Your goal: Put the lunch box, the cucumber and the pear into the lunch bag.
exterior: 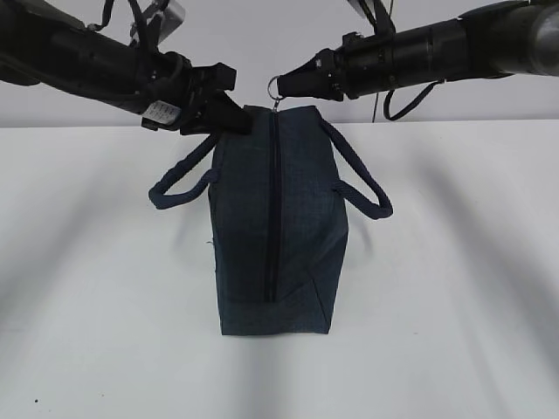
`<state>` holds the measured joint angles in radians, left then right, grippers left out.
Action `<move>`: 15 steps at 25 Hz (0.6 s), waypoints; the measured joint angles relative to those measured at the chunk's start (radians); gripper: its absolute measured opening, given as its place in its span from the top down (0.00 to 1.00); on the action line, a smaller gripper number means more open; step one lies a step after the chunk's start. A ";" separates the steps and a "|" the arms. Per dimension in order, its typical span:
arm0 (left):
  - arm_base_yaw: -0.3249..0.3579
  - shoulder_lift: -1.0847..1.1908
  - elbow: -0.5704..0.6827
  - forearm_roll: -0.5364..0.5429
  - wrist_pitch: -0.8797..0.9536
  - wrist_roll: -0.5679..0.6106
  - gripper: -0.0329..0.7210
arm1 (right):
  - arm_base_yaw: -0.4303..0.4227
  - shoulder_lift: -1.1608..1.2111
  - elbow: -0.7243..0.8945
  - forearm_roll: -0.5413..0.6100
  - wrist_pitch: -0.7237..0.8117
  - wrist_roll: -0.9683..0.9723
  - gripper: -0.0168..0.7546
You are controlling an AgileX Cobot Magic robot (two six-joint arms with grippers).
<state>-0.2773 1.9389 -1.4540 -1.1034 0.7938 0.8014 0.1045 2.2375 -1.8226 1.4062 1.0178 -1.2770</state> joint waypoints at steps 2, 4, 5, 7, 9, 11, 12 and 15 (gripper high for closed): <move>0.000 -0.008 0.000 0.003 0.020 0.008 0.95 | 0.000 0.000 0.000 -0.006 -0.022 0.004 0.97; 0.001 -0.023 0.000 0.010 0.044 0.021 0.95 | -0.004 0.000 0.000 -0.006 -0.041 0.004 0.97; 0.001 -0.029 0.000 0.016 0.058 0.028 0.95 | -0.008 0.000 0.000 -0.007 -0.045 0.004 0.97; 0.001 -0.044 0.000 0.019 0.088 0.055 0.95 | -0.018 0.004 0.000 -0.007 -0.049 0.004 0.97; 0.001 -0.053 0.000 0.014 0.112 0.080 0.95 | -0.026 0.011 0.000 -0.005 -0.047 0.006 0.97; 0.001 -0.061 0.001 0.004 0.132 0.106 0.95 | -0.031 0.024 0.000 -0.003 -0.040 0.008 0.97; 0.001 -0.064 0.001 -0.006 0.141 0.117 0.95 | -0.034 0.032 0.000 -0.003 -0.037 0.011 0.97; 0.002 -0.066 0.001 -0.049 0.179 0.151 0.95 | -0.039 0.054 0.000 -0.005 -0.035 0.017 0.97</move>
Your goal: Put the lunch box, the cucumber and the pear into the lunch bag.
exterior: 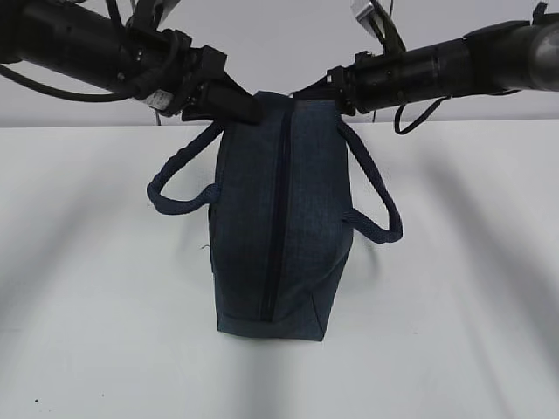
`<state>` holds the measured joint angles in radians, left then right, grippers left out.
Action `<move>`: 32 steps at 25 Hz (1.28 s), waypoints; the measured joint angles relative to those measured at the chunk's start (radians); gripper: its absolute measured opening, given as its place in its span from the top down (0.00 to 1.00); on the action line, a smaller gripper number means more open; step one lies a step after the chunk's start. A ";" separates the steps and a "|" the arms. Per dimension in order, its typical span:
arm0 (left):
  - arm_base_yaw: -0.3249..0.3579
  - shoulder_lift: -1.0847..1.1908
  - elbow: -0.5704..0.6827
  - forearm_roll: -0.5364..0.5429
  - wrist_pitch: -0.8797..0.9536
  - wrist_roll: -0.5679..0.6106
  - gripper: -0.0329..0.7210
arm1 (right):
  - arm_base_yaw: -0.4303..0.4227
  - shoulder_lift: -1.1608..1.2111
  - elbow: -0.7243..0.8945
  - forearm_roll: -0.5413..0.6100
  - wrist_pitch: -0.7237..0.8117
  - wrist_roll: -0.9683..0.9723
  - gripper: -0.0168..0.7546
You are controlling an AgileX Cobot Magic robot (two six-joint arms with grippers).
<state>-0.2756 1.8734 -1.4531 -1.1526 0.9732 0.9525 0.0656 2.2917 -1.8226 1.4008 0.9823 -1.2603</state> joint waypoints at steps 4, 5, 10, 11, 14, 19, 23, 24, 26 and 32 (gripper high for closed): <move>0.000 0.000 0.002 -0.062 0.035 0.039 0.95 | -0.004 0.014 -0.001 -0.022 -0.008 0.002 0.97; 0.000 0.000 0.003 -0.071 0.035 0.043 0.95 | -0.004 0.014 -0.001 -0.024 -0.008 0.005 0.97; 0.007 0.000 0.005 -0.094 0.028 0.054 0.95 | -0.006 0.014 -0.002 -0.036 -0.012 0.014 0.97; 0.007 0.000 0.005 -0.095 0.022 0.054 0.95 | -0.006 0.014 -0.002 -0.036 -0.014 0.015 0.97; 0.007 0.000 0.006 -0.097 -0.006 0.055 0.95 | -0.007 0.014 -0.002 -0.038 -0.033 0.017 0.97; 0.007 -0.001 0.007 -0.115 -0.034 0.059 0.95 | -0.010 0.017 -0.002 -0.057 -0.119 0.017 0.69; 0.007 -0.001 0.007 -0.123 -0.083 0.059 0.95 | -0.016 0.016 -0.002 -0.066 -0.177 0.017 0.38; 0.007 -0.001 0.007 -0.123 -0.093 0.059 0.95 | -0.017 0.012 -0.002 -0.073 -0.186 0.017 0.35; 0.007 -0.001 0.007 -0.123 -0.110 0.059 0.94 | -0.017 -0.007 -0.002 -0.116 -0.198 0.017 0.32; 0.007 -0.002 0.005 -0.087 -0.190 0.059 0.74 | -0.017 -0.116 -0.005 -0.273 -0.210 0.064 0.31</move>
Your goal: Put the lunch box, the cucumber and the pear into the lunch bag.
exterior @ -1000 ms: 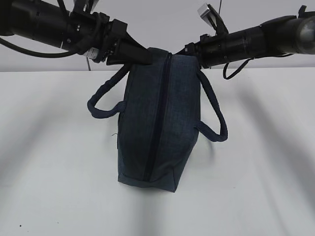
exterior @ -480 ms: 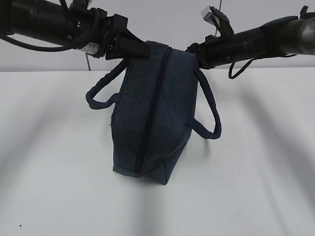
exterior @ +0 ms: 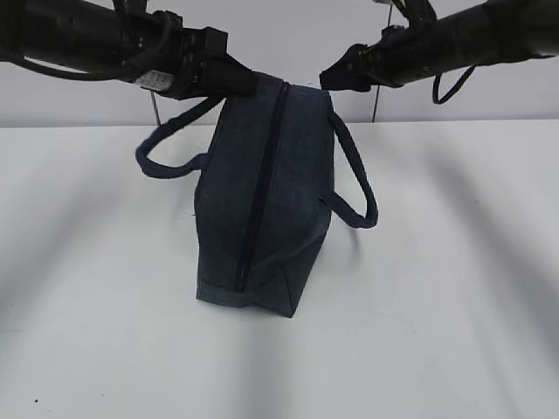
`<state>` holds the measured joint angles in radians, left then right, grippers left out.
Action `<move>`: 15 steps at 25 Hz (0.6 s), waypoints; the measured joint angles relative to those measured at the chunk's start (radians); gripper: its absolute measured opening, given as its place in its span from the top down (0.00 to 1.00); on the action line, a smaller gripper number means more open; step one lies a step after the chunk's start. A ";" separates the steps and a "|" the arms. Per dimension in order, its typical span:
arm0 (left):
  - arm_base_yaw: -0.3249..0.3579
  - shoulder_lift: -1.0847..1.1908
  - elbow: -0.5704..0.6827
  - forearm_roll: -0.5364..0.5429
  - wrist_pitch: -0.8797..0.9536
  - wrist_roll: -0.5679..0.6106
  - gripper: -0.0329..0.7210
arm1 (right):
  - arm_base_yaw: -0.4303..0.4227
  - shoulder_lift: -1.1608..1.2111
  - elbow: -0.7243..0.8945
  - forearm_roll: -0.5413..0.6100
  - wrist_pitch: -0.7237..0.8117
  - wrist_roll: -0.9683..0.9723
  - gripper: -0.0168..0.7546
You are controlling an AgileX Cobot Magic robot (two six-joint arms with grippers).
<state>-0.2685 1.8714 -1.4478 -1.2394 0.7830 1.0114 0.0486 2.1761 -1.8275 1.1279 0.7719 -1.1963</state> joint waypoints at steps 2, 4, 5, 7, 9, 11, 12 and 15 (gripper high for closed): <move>0.000 0.000 -0.002 0.004 -0.048 0.002 0.61 | 0.005 -0.036 0.000 -0.070 0.000 0.047 0.33; 0.000 -0.002 -0.003 0.004 -0.096 0.003 0.53 | 0.013 -0.074 0.000 -0.165 0.002 0.122 0.35; 0.000 -0.002 -0.003 0.006 -0.116 0.003 0.50 | 0.018 -0.090 0.000 -0.206 0.007 0.158 0.35; 0.000 -0.006 -0.003 0.028 -0.132 0.003 0.48 | 0.030 -0.130 0.000 -0.308 0.026 0.245 0.36; 0.000 -0.014 -0.003 0.085 -0.132 0.003 0.48 | 0.042 -0.167 0.000 -0.401 0.056 0.322 0.36; 0.000 -0.022 -0.003 0.153 -0.129 -0.009 0.50 | 0.055 -0.207 0.000 -0.512 0.082 0.418 0.36; 0.000 -0.027 -0.003 0.195 -0.128 -0.018 0.51 | 0.061 -0.223 0.000 -0.563 0.099 0.458 0.36; 0.000 -0.065 -0.003 0.327 -0.124 -0.059 0.56 | 0.077 -0.269 0.000 -0.734 0.164 0.613 0.36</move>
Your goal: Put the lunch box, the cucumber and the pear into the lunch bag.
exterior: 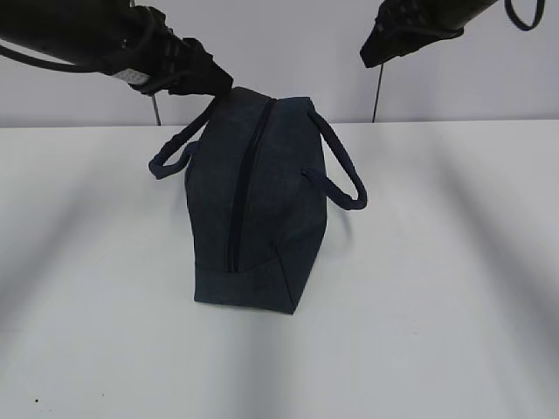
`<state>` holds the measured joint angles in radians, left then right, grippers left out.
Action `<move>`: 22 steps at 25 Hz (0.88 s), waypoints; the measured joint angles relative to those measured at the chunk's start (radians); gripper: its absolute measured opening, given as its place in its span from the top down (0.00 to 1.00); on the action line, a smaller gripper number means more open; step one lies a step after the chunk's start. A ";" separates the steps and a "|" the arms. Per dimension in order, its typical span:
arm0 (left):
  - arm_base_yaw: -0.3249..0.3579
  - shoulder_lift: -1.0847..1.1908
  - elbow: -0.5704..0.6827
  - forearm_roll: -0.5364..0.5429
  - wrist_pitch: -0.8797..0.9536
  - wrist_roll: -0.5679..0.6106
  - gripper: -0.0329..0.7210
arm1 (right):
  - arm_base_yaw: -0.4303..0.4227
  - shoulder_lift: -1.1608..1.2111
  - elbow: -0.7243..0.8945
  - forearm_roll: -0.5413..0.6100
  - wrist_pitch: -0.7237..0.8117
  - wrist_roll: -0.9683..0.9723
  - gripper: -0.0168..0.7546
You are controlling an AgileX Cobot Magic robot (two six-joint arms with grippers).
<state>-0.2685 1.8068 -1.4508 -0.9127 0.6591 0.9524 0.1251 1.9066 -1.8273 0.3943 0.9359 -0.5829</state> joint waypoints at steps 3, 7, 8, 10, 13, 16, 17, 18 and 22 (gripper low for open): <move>0.004 -0.070 0.000 0.122 0.008 -0.053 0.58 | 0.002 -0.040 0.000 -0.121 0.088 0.116 0.36; 0.009 -0.159 0.000 0.281 0.045 -0.177 0.58 | 0.002 -0.081 0.000 -0.216 0.220 0.214 0.36; 0.012 -0.178 0.000 0.324 0.065 -0.207 0.58 | 0.002 -0.092 0.000 -0.241 0.255 0.241 0.36; 0.020 -0.221 0.000 0.402 0.104 -0.295 0.58 | 0.002 -0.119 0.000 -0.291 0.291 0.292 0.36; 0.042 -0.286 0.000 0.517 0.178 -0.433 0.58 | 0.002 -0.165 0.000 -0.345 0.306 0.351 0.36; 0.063 -0.354 0.000 0.613 0.249 -0.547 0.58 | 0.002 -0.227 0.002 -0.367 0.310 0.391 0.36; 0.066 -0.378 0.000 0.644 0.274 -0.576 0.58 | 0.002 -0.254 0.006 -0.369 0.310 0.403 0.36; 0.068 -0.398 0.000 0.676 0.293 -0.602 0.58 | 0.002 -0.279 0.016 -0.369 0.312 0.409 0.36; 0.069 -0.502 0.000 0.785 0.370 -0.704 0.58 | 0.002 -0.408 0.073 -0.371 0.316 0.432 0.36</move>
<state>-0.1999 1.3047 -1.4508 -0.1272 1.0291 0.2486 0.1268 1.4984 -1.7547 0.0232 1.2516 -0.1513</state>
